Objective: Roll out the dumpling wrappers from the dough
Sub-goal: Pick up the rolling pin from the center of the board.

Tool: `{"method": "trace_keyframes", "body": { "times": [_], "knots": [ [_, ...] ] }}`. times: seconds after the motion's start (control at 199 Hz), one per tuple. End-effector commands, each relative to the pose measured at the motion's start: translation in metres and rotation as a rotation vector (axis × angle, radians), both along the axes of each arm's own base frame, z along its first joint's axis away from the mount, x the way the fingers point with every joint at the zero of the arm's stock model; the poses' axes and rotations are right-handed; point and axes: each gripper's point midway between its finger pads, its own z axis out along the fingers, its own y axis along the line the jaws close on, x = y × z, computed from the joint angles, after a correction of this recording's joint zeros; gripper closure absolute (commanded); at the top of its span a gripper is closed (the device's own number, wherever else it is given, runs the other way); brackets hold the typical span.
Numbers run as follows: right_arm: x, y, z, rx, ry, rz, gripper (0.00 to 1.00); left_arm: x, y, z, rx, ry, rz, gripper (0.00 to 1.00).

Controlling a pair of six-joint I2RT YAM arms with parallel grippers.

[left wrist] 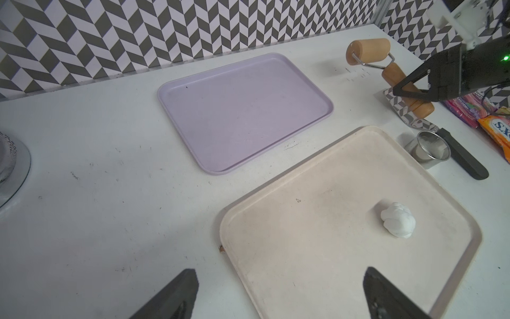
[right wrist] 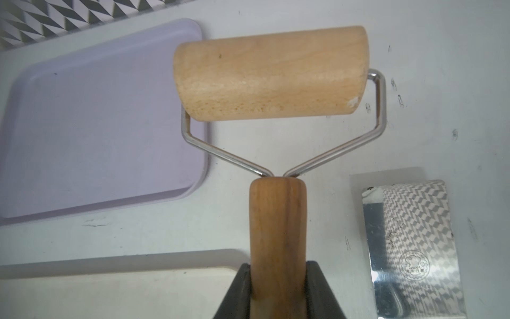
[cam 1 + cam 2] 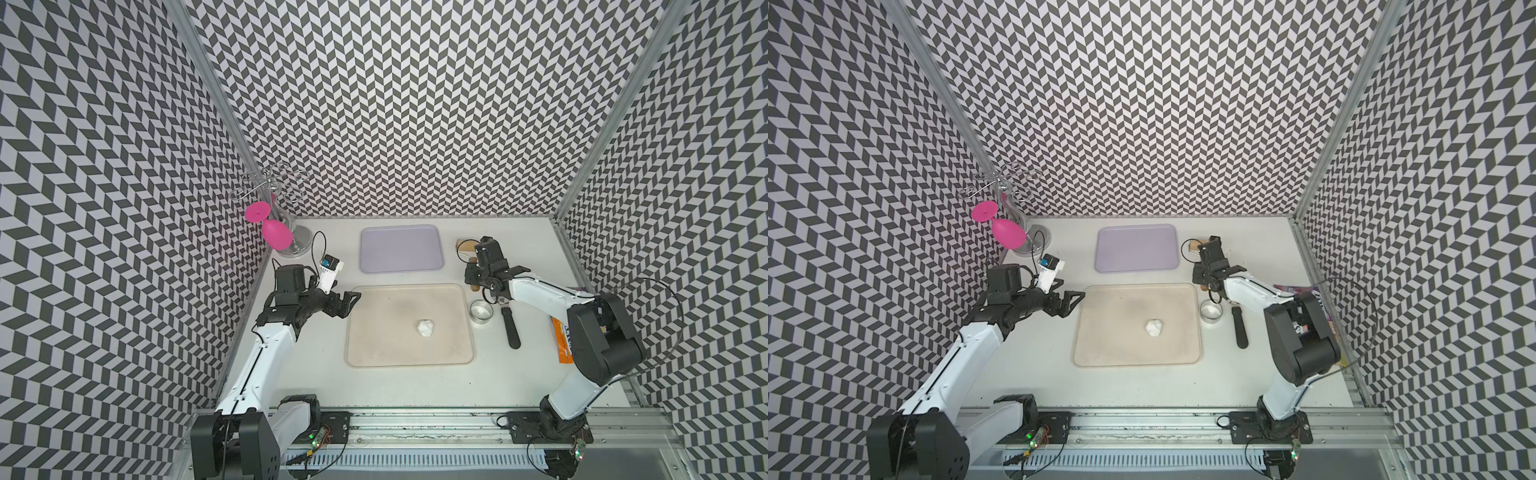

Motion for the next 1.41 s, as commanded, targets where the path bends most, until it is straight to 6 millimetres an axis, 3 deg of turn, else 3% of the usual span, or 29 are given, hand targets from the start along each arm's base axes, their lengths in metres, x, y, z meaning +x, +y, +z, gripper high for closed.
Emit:
{"method": "trace_keyframes", "body": {
  "times": [0.0,0.196,0.322,0.452,0.628,0.779,1.045,1.246,1.402],
  "knots": [
    [0.005,0.007,0.037,0.052,-0.117,0.041,1.00,0.002,-0.003,0.009,-0.005,-0.020,-0.025,0.04],
    [-0.019,0.028,0.078,0.145,-0.222,0.149,1.00,0.006,-0.009,0.018,-0.017,-0.039,-0.033,0.04],
    [-0.044,0.053,0.109,0.215,-0.309,0.237,1.00,0.011,-0.024,0.046,-0.049,-0.100,-0.060,0.06],
    [-0.073,0.082,0.143,0.277,-0.407,0.293,1.00,0.009,-0.053,0.082,-0.100,-0.161,-0.136,0.09],
    [-0.109,0.115,0.190,0.355,-0.514,0.320,1.00,-0.018,-0.102,0.125,-0.225,-0.170,-0.363,0.09],
    [-0.134,0.136,0.223,0.365,-0.584,0.355,1.00,-0.040,-0.125,0.144,-0.339,-0.122,-0.500,0.17],
    [-0.162,0.166,0.239,0.355,-0.642,0.417,1.00,-0.061,-0.143,0.153,-0.380,-0.131,-0.593,0.20],
    [-0.172,0.181,0.237,0.313,-0.669,0.441,1.00,-0.059,-0.144,0.153,-0.428,-0.100,-0.579,0.38],
    [-0.175,0.187,0.234,0.280,-0.685,0.449,1.00,-0.060,-0.147,0.153,-0.472,-0.071,-0.590,0.42]
  ]
}}
